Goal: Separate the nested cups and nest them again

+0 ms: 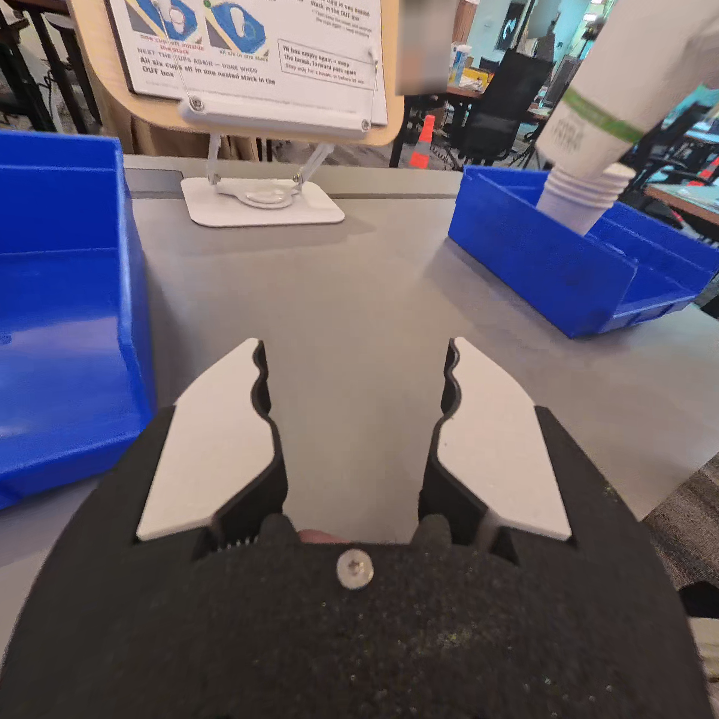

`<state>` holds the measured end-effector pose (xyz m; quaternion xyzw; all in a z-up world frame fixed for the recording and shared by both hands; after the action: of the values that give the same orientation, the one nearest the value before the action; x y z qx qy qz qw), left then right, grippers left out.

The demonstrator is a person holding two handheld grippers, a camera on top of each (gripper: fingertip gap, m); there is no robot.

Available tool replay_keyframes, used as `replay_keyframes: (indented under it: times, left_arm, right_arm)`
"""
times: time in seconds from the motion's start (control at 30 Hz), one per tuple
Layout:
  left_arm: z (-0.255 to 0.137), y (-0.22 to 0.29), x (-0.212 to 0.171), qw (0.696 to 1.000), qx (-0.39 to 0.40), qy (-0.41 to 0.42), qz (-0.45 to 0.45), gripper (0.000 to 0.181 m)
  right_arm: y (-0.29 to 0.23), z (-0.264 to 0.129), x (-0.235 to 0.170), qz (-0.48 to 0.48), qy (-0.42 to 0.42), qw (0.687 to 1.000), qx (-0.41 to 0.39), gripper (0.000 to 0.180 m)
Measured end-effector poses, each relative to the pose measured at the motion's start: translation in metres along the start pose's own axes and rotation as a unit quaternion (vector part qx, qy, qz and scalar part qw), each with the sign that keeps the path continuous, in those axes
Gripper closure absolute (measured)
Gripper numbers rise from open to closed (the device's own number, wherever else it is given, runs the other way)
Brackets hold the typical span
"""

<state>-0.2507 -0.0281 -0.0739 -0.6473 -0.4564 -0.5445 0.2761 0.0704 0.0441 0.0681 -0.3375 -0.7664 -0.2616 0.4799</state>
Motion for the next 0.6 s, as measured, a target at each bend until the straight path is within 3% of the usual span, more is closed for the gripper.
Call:
replay_keyframes:
  times: [0.1, 0.23, 0.33, 0.6]
  left_arm:
    - [-0.003, 0.003, 0.01, 1.0, -0.011, 0.027, -0.009, 0.098]
    - [-0.004, 0.009, 0.001, 0.999, -0.024, 0.023, 0.013, 0.096]
    - [-0.004, 0.01, -0.005, 0.999, -0.031, 0.009, 0.017, 0.097]
    - [0.001, 0.016, -0.013, 0.999, -0.05, -0.011, 0.019, 0.098]
  right_arm:
    - [0.071, -0.033, 0.005, 0.107, 0.024, 0.99, -0.086, 0.083]
    - [0.134, -0.047, -0.025, 0.135, -0.038, 0.972, -0.189, 0.083]
    - [0.145, -0.037, -0.05, 0.18, -0.056, 0.968, -0.166, 0.083]
    - [0.147, -0.018, -0.096, 0.186, -0.112, 0.962, -0.168, 0.08]
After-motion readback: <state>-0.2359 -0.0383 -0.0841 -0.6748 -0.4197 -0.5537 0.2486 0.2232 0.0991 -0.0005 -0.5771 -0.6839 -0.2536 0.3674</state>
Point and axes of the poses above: each gripper's, where its closed fingertips meet, z out along the fingers, x out of its top, y = z × x across the jaws, the point moved 5 cm from there along -z, back along the fingers, and after that the axes turned 7 degrees about x, right-handed, at the moved point
